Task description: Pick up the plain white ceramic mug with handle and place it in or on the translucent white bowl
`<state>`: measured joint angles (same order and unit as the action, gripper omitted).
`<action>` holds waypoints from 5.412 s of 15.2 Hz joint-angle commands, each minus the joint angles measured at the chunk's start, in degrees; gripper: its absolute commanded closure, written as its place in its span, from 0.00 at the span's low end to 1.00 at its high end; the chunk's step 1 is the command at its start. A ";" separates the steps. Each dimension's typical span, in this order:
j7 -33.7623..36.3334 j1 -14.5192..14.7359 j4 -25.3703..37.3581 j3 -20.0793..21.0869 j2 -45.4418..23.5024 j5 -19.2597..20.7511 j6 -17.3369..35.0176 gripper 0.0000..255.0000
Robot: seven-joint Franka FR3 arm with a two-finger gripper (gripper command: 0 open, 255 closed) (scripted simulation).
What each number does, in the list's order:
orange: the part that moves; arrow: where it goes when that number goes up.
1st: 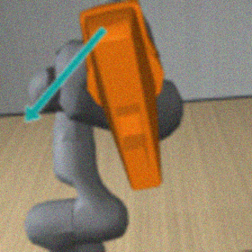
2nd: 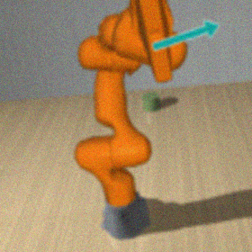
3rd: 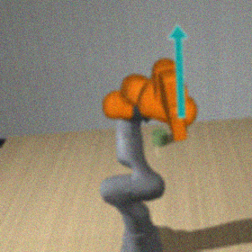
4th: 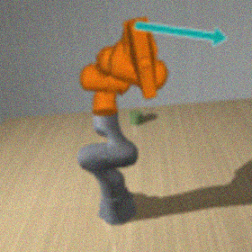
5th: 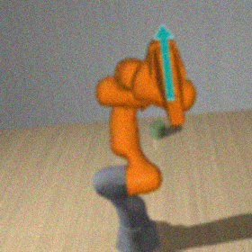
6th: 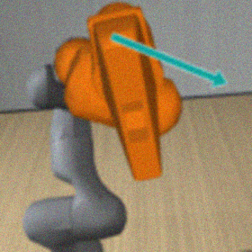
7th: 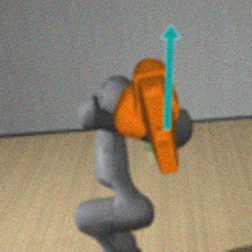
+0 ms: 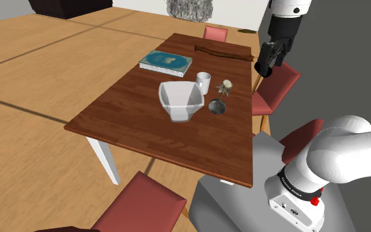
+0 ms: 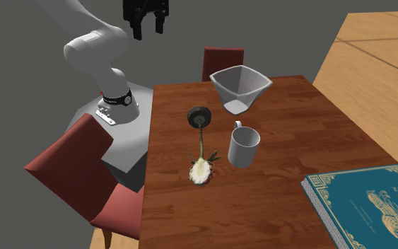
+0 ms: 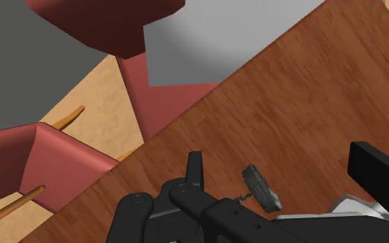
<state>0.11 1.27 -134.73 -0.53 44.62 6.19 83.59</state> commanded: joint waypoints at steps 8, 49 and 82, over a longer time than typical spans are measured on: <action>-1.50 -0.71 1.90 -3.27 -12.88 0.17 11.74 0.00; -11.10 -3.88 31.52 -8.57 -64.73 -10.87 34.95 1.00; -10.06 -3.79 43.68 -9.01 -59.45 -9.63 17.60 1.00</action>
<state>-10.03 -2.54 -91.68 -9.54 -15.00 -3.49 102.00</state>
